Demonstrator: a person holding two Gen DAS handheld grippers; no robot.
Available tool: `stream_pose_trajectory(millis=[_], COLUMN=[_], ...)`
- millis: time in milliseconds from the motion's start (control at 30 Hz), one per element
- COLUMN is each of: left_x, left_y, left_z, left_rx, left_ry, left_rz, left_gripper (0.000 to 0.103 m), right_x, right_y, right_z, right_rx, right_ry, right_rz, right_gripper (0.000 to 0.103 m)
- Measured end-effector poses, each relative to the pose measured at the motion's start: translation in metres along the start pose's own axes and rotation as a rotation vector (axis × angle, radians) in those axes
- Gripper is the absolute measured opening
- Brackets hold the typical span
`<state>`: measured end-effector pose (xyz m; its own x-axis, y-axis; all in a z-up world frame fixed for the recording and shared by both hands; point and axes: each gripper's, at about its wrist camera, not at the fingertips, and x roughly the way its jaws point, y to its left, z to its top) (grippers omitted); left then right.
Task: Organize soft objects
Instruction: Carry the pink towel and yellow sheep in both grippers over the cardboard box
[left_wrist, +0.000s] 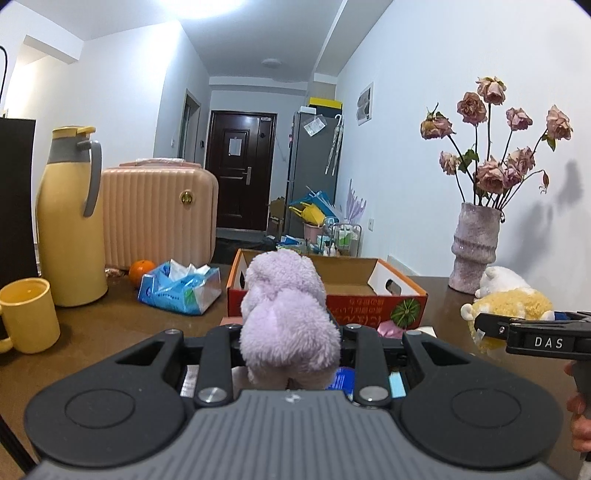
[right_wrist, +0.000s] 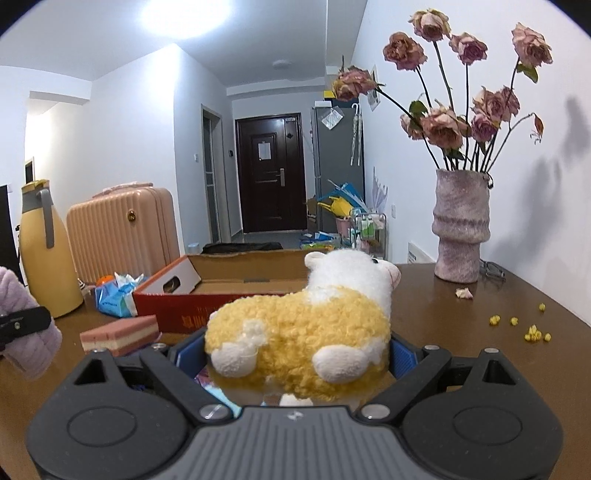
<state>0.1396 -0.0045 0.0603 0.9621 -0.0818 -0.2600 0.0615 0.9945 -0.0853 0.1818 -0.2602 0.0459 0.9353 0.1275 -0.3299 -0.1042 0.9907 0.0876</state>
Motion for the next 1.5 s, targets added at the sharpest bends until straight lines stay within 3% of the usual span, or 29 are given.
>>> stream_pose_trajectory(millis=[567,967,1500], left_x=[0.048,0.090,0.155], left_y=[-0.004,0.000,-0.005], left_z=[0.035,0.059,0.068], left_rx=[-0.015,-0.052,-0.048], left_ry=[-0.024,-0.038,-0.011], left_rz=[0.022,0.045,0.063], left_gripper=[0.030,0.030,0.030], right_x=[0.034,0.069,0.120], right_y=[0.025,0.031,0.030], right_z=[0.033,0.056,0.074], right_rx=[-0.008,-0.024,-0.031], right_ry=[-0.075,-0.088,-0.065], right_rz=[0.052,0.058,0.057], right_gripper=[0.094,0.094,0.095])
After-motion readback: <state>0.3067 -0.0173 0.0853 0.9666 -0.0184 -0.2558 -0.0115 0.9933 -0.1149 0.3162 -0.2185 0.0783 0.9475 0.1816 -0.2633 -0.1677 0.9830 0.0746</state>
